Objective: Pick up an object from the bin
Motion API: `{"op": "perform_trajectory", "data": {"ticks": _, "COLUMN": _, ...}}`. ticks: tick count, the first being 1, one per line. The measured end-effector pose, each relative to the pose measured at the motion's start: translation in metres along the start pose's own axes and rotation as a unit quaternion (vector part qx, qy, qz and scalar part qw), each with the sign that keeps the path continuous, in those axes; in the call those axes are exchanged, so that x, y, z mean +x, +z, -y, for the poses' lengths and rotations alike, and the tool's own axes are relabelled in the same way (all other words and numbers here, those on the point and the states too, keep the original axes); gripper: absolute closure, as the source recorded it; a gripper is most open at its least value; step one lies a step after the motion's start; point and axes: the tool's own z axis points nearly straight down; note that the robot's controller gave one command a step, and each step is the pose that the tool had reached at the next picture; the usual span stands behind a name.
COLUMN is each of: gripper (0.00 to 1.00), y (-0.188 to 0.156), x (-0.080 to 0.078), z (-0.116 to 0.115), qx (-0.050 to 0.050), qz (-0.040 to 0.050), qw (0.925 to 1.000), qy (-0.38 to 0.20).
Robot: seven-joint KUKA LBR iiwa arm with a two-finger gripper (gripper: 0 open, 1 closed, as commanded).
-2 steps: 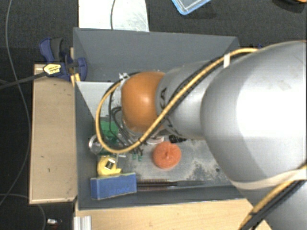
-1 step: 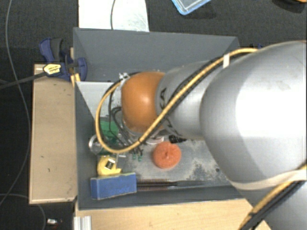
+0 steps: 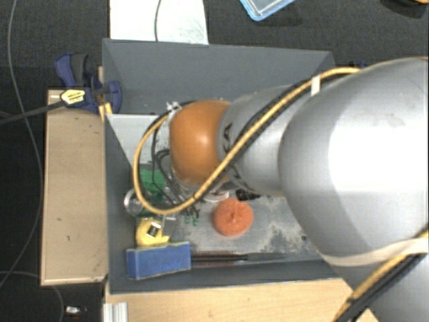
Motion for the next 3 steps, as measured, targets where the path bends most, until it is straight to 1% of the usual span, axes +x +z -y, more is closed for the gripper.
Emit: {"op": "perform_trajectory", "data": {"ticks": 3, "gripper": 1.0, "y": 0.0001, "x": 0.0002, "z": -0.0002, "qx": 0.0, "qz": -0.0001, "qw": 1.0, "qy": 0.003}}
